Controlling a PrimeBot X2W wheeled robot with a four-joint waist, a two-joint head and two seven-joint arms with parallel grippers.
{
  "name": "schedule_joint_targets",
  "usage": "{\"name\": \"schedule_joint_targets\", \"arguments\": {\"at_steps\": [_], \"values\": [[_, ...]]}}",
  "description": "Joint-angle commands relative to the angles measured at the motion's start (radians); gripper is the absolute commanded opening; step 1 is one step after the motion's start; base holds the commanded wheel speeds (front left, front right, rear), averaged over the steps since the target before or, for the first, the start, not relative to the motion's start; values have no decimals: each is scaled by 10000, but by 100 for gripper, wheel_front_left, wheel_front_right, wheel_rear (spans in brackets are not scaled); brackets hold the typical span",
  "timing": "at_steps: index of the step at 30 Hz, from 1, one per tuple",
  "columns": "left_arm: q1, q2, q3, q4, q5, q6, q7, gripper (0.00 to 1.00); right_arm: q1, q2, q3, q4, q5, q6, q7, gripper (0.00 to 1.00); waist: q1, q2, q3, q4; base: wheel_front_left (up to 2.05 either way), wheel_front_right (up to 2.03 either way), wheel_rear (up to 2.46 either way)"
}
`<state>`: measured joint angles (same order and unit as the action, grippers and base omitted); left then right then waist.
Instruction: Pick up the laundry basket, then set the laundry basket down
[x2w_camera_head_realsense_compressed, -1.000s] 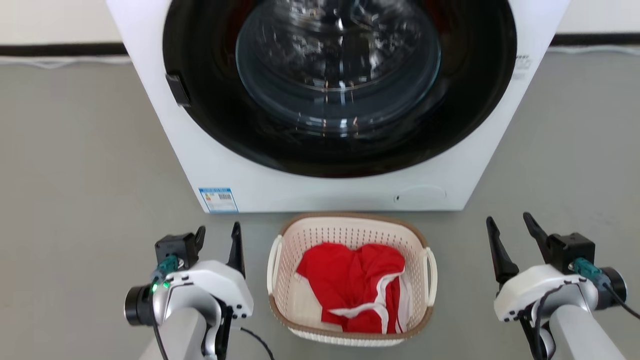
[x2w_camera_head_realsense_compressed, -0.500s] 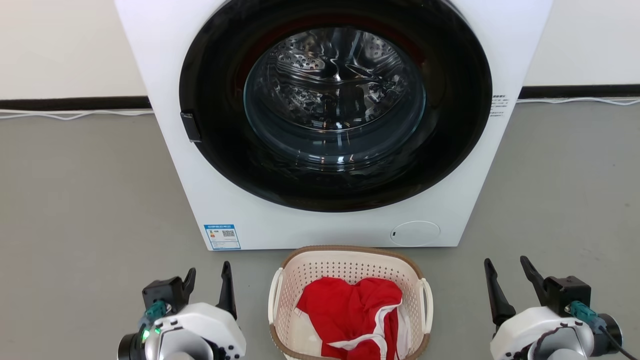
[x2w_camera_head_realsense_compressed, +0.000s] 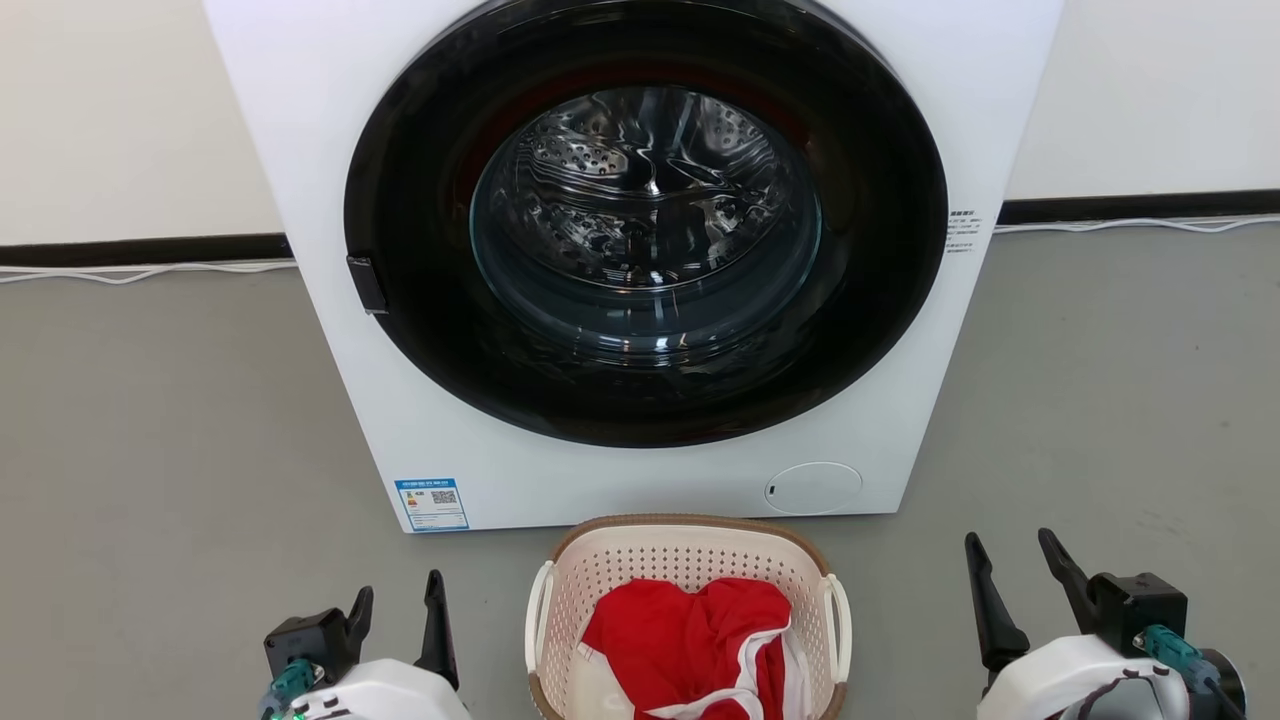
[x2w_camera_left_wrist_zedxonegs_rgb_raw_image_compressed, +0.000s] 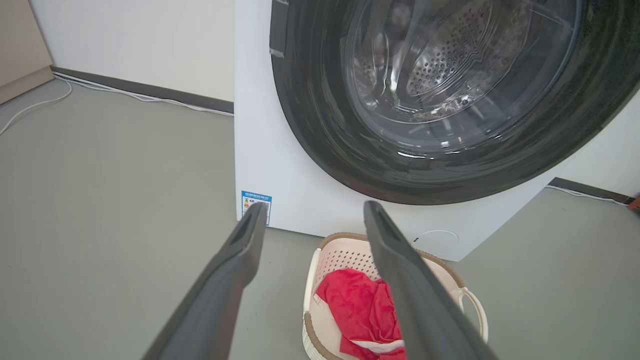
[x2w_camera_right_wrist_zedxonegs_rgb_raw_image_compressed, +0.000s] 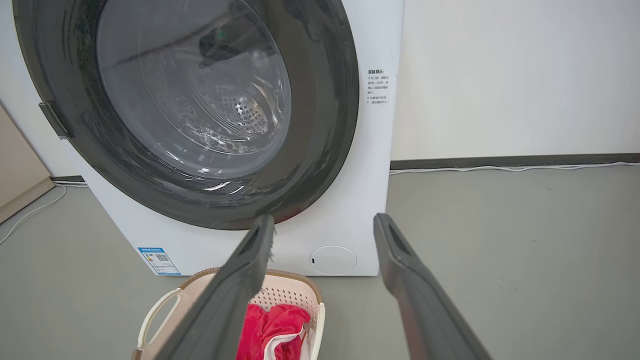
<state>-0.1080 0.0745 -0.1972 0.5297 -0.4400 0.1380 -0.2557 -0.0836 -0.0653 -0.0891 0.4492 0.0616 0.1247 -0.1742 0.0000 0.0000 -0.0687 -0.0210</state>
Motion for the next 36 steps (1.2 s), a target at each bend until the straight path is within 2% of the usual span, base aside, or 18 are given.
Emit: {"name": "schedule_joint_targets", "arguments": {"at_steps": [1, 9, 10, 16, 20, 24, 36], "values": [[-105, 171, 322, -335, -9, 101, -61, 100, -98, 0, 223, -452, -45, 60, 91, 100, 0, 0, -12, 0, 0, 0, 0], [12, 297, 316, -601, -1, 199, -38, 100, 112, 67, 219, -803, -41, 60, 256, 100, 0, 0, -15, 52, 0, 0, 0], [211, 185, 5, -350, -3, 129, 5, 0, 275, 107, -14, -503, 5, 0, 272, 0, 0, 0, -16, 50, 0, 0, 0], [379, 124, 83, -26, -261, 49, 113, 0, 416, 176, -92, -114, 320, -10, 396, 0, 2, 0, -4, 54, 0, 0, 0], [376, 112, 187, -132, -636, -40, 237, 0, 398, 175, -111, -181, 826, -8, 504, 0, 22, 0, 0, 58, 0, 0, 0], [375, 100, 277, -230, -1012, -129, 346, 0, 404, 174, -84, -267, 1337, -5, 560, 0, 2, 0, 40, 63, 0, 0, 0], [339, 64, 564, -515, -2138, -398, 686, 0, 366, 172, -57, -494, 2835, 2, 761, 0, 0, 0, 118, 78, 0, 0, 0]]}}
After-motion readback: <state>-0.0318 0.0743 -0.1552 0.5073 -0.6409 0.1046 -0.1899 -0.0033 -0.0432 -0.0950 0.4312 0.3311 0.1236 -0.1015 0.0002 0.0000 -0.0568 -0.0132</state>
